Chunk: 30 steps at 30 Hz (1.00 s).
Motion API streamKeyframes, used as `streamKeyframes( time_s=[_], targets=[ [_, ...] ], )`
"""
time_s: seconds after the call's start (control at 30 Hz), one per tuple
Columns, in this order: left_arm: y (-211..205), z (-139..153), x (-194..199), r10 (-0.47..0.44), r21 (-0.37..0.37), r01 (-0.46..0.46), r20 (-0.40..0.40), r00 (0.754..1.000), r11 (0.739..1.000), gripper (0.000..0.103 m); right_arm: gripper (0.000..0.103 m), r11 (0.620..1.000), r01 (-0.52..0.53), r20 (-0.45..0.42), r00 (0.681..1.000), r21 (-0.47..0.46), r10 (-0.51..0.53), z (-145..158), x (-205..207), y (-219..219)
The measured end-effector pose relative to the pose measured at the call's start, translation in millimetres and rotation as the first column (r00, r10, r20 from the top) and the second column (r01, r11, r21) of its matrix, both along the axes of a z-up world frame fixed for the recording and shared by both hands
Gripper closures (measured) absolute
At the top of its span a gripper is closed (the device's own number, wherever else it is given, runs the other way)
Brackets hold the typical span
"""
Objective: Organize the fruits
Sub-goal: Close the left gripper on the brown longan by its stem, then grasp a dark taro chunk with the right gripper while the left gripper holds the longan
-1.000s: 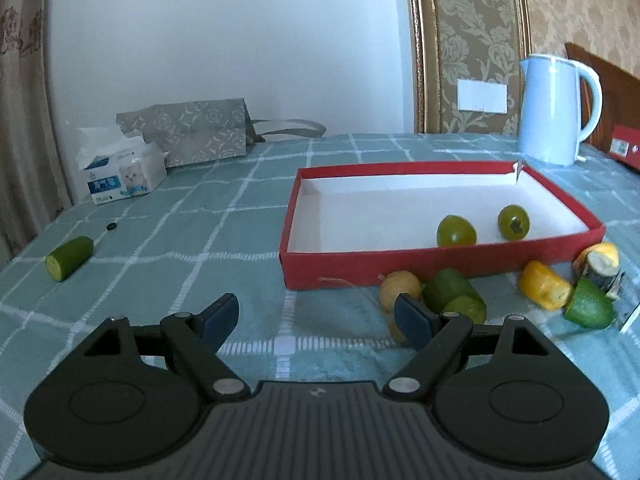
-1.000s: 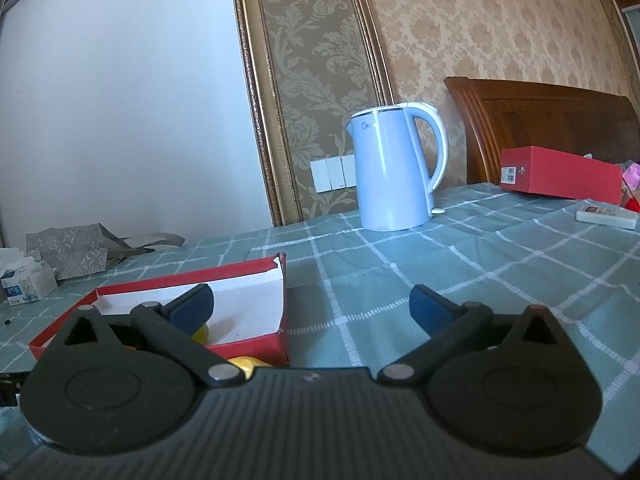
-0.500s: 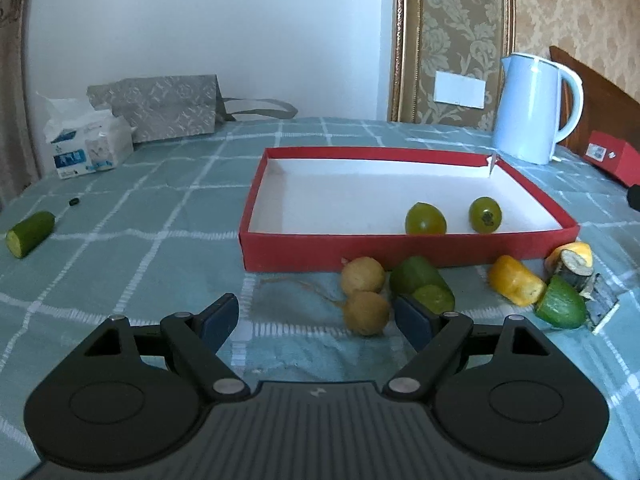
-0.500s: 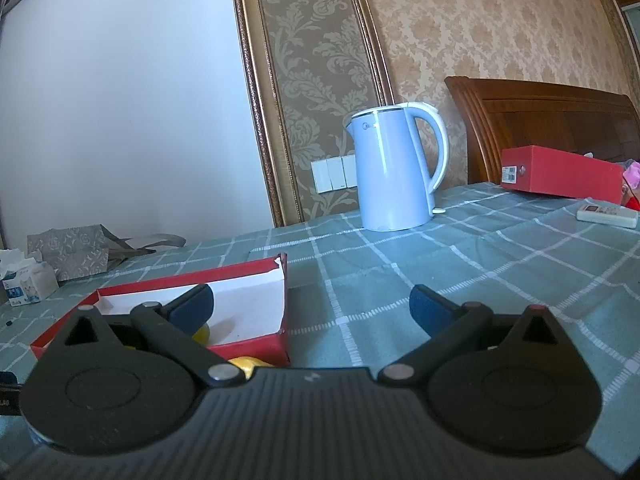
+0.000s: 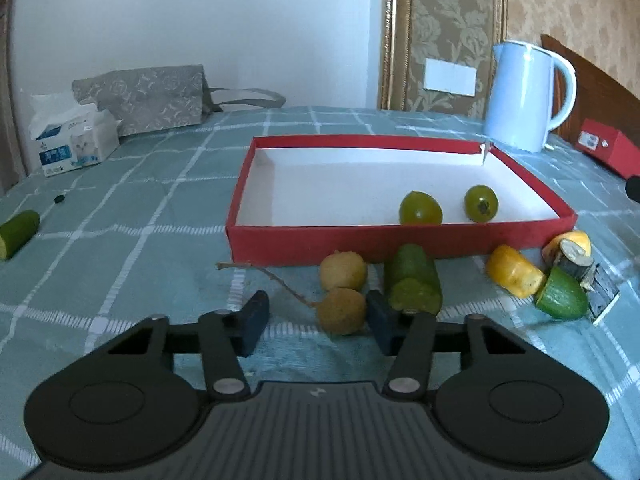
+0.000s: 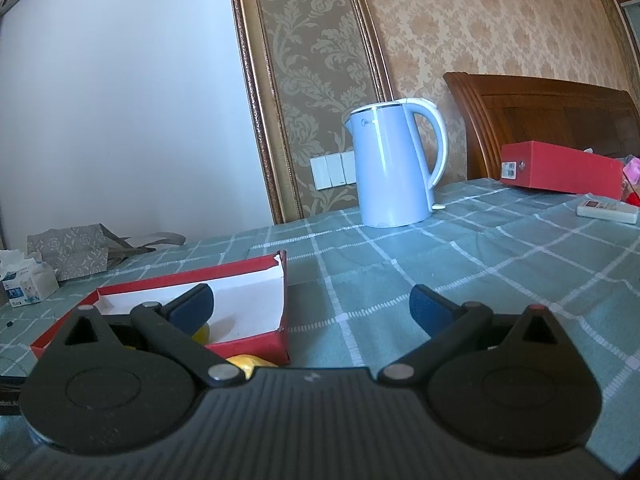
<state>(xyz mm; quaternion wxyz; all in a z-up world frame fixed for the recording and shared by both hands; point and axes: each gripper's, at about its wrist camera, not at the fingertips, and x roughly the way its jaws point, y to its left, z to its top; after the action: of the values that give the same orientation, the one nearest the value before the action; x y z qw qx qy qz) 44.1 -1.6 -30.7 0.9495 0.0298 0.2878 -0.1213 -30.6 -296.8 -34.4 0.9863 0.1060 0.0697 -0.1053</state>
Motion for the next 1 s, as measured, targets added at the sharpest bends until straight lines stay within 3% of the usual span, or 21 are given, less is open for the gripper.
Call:
streamKeyframes(
  time_s=[0.07,0.53,0.7,0.9,1.0],
  targets=[
    [-0.8,-0.4,0.7,-0.029,-0.011,0.029,-0.009,1.0,1.0,0.071,0.0,1.0,0.0,0.002,1.0,0.001,0.0,0.1,0.0,-0.4],
    [12.9,0.2,-2.5,0.043,-0.061,-0.042,0.014,0.999,0.997,0.07,0.0,0.998,-0.041,-0.027,0.999,0.038,0.042,-3.6,-9.3,-7.3],
    [13.4,0.3,-2.9,0.042,-0.059,-0.041,0.016,0.999,0.997,0.07,0.0,0.993,-0.113,-0.105,0.988,0.029,0.115,-5.5,-20.3,-4.9],
    [13.4,0.2,-3.1,0.042,-0.058,-0.041,0.016,0.999,0.997,0.07,0.0,0.975,-0.207,-0.197,0.962,-0.08,0.188,-5.6,-23.0,24.5],
    [13.4,0.0,-3.5,0.042,-0.055,-0.041,0.017,0.999,0.998,0.07,0.006,0.954,-0.283,-0.247,0.936,-0.1,0.251,-5.0,-15.4,40.9]
  ],
)
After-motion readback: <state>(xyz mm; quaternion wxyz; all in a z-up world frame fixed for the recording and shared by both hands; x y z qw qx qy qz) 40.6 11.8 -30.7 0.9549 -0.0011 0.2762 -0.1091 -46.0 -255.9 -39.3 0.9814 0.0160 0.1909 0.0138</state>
